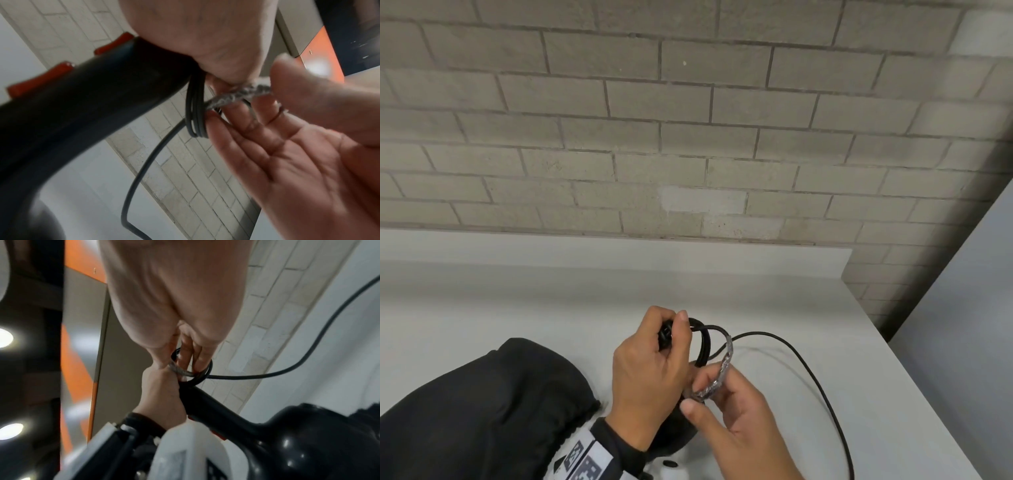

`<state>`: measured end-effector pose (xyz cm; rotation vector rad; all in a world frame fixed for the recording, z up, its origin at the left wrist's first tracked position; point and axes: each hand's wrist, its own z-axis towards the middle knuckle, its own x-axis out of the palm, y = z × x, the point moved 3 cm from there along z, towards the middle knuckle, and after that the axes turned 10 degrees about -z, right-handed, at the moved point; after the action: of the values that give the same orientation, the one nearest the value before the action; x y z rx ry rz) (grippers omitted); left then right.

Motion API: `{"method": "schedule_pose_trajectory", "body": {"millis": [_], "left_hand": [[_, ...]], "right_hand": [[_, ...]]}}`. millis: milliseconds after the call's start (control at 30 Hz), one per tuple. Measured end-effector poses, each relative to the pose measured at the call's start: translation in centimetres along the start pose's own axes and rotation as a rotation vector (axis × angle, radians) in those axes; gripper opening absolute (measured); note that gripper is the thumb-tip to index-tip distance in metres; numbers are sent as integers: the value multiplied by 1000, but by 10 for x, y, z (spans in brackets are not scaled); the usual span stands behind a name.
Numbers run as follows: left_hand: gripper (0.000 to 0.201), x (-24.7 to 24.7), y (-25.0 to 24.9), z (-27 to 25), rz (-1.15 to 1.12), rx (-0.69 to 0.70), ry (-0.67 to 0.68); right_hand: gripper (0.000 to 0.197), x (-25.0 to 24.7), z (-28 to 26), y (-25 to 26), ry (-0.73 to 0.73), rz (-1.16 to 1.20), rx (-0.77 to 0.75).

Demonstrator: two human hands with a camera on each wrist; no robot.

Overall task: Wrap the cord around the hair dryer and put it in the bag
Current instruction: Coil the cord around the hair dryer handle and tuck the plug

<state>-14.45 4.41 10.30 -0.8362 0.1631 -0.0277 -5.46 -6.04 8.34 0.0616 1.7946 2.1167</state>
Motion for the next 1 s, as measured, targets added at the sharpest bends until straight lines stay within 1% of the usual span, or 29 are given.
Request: {"method": "schedule_pose_trajectory", "body": {"millis": [33,67,133,167,233,267,300,333,367,400,433,467,533,567,633,667,700,733,800,833,900,933,967,1000], "left_hand": [[33,0,1,1,-6,-5,-4],[33,-1,2,2,-10,-7,-11],[31,-5,3,6,-19,-11,-27],[29,-8,4,8,-21,-13,-34],[24,-13,6,12,-22,-17,-39],[24,-15,7,13,-24,-15,-39],[24,-16,8,13,-27,-6,-34],[25,-15,8,11,-30,5,-25],[27,-13,8,9,-30,16,-10],[28,-11,6,6,-24,28,11],[29,-9,4,4,-9,41,33],[29,-8,3,2,7,50,50],[30,-8,6,3,5,17,46],[30,-10,8,6,-19,-9,39],[27,-13,11,11,-72,-42,55],[22,-15,12,12,-93,-52,78],[16,-15,11,12,-113,-60,108],[12,-16,11,12,-134,-69,140],[11,-15,8,9,-158,-68,193],[13,-14,7,7,-159,-59,211],[19,-11,4,5,-158,-54,232],[20,-9,3,4,-156,-53,239],[22,-7,1,3,-147,-48,245],[23,-6,0,2,-133,-41,252]], "right_hand": [[16,-2,-2,1,-20,37,3],[15,-5,-3,2,-43,93,12],[40,-16,-5,-1,-62,298,54],[48,-24,-6,-2,-68,424,77],[60,-46,-11,-4,-75,601,174],[66,-56,-15,-5,-44,621,258],[68,-65,-19,-7,14,576,332],[64,-72,-24,-6,90,467,389],[55,-80,-27,-7,166,316,417],[42,-89,-27,-10,204,156,408],[32,-98,-26,-14,204,20,371],[31,-107,-27,-15,180,-91,336],[43,-123,-32,-16,73,-181,286],[50,-127,-36,-14,25,-145,286],[61,-130,-41,-22,-119,198,322],[66,-128,-42,-25,-167,334,350],[64,-126,-43,-31,-201,374,383],[57,-125,-42,-38,-239,327,419],[29,-124,-36,-49,-278,122,455],[21,-122,-34,-52,-304,-2,455],[15,-116,-28,-54,-354,-188,425],[22,-114,-26,-56,-375,-302,393],[37,-110,-23,-54,-387,-445,343],[49,-103,-20,-46,-394,-602,241]]}}
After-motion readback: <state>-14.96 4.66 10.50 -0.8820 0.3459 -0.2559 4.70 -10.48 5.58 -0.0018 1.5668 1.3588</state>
